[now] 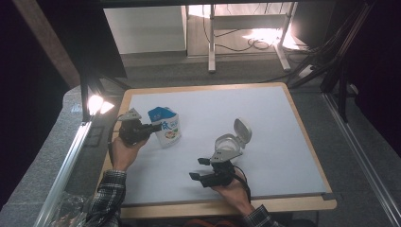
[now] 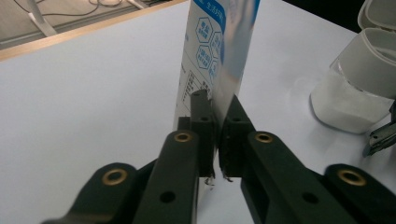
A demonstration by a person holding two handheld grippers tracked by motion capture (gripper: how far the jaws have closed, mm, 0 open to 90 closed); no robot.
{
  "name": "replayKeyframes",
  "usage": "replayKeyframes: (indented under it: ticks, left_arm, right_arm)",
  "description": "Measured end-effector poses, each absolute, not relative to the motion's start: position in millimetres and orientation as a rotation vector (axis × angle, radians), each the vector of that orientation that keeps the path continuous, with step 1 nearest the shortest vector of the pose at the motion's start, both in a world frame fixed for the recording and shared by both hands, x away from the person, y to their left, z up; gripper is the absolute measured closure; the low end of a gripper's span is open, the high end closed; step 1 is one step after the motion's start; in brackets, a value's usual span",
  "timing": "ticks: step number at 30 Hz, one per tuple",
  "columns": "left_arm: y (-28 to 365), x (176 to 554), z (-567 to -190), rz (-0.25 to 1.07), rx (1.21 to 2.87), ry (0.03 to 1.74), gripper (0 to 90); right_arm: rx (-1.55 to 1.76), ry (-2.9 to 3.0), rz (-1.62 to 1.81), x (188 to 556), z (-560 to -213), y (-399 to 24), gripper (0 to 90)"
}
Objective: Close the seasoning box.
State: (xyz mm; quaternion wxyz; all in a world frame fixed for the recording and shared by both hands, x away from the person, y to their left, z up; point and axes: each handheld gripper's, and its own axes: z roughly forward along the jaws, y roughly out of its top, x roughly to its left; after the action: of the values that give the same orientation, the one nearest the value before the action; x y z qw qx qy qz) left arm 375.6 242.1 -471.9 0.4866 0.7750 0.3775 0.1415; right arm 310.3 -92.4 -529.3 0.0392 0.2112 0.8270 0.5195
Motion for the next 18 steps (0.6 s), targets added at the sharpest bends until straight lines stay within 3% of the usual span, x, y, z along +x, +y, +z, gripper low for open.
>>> replayKeyframes:
  ticks: [18]
  left_arm:
    - [235.3,362.5,-479.2,0.428,1.902,0.892,46.6]
  right_arm:
    - [0.610,2.554,1.566,306.2,-527.1,-93.3,32.6]
